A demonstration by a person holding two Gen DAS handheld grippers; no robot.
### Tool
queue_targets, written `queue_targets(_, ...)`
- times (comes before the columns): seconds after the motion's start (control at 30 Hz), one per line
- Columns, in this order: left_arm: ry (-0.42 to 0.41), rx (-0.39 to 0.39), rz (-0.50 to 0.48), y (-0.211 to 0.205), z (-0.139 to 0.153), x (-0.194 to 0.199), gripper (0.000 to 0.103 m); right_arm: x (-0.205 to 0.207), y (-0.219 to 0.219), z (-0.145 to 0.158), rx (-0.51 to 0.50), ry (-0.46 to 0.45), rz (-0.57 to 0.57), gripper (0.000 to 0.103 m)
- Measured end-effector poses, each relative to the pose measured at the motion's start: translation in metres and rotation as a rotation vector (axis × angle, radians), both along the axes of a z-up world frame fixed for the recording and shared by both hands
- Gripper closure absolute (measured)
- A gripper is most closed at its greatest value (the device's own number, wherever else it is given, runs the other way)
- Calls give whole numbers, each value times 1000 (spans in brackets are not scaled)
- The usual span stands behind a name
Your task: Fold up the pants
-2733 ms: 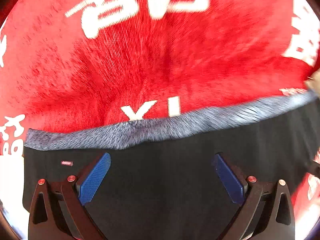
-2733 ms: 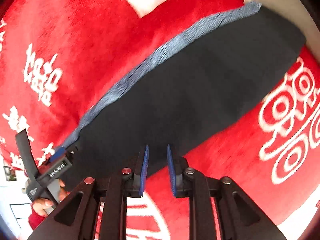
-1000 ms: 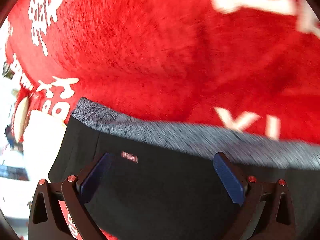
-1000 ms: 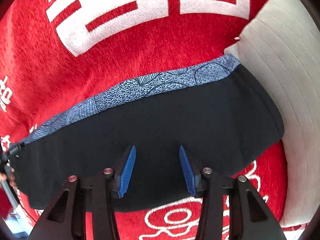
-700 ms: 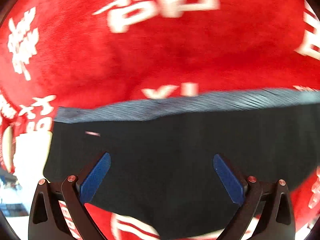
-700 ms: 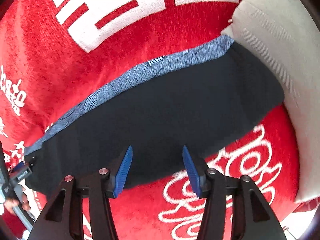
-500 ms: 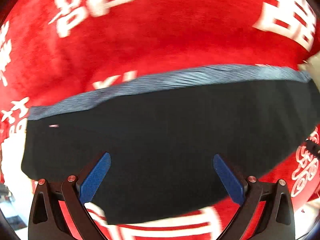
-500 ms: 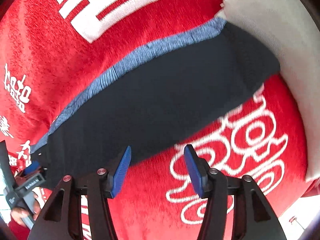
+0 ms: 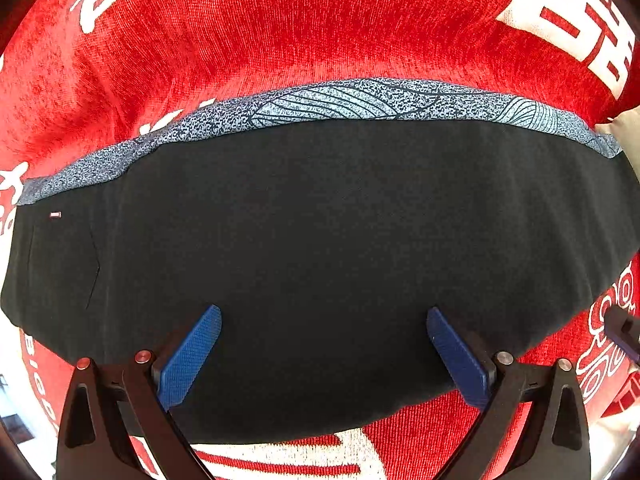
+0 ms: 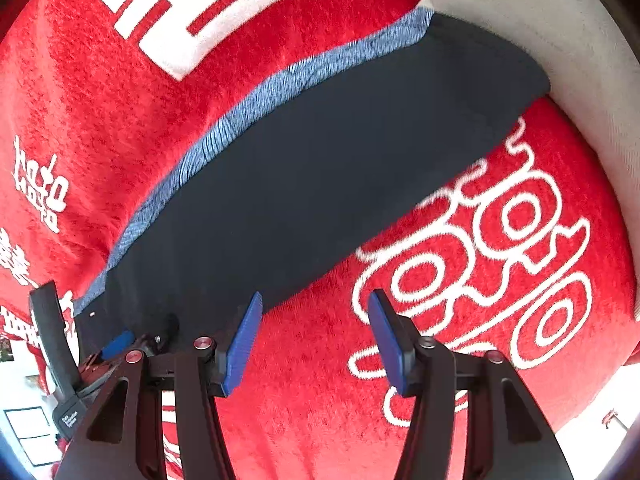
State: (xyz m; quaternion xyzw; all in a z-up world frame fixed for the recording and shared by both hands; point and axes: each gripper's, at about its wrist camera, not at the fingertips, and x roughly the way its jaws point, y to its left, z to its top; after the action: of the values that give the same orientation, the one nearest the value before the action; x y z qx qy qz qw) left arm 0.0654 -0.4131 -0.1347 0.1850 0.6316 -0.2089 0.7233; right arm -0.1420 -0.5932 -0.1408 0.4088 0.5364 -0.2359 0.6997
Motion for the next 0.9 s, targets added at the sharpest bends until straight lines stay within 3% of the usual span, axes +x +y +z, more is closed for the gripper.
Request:
queue_targets(0.37,-4,-8,7,10,0,1,0,-31,5,-15,105,-15,-69,44)
queue_targets(0.63,-7,1,10,8,-6,1,0,-55,-31,-17,191,-242,-227,44)
queue_targets(0.8,18,18,15,3,-3,4,0,-71,-57,-34,246,-338,-331,44)
queue_targets(0.9,38,-14,19,-8,7,4,0,-80,-69,-40,269,-389,-368,44)
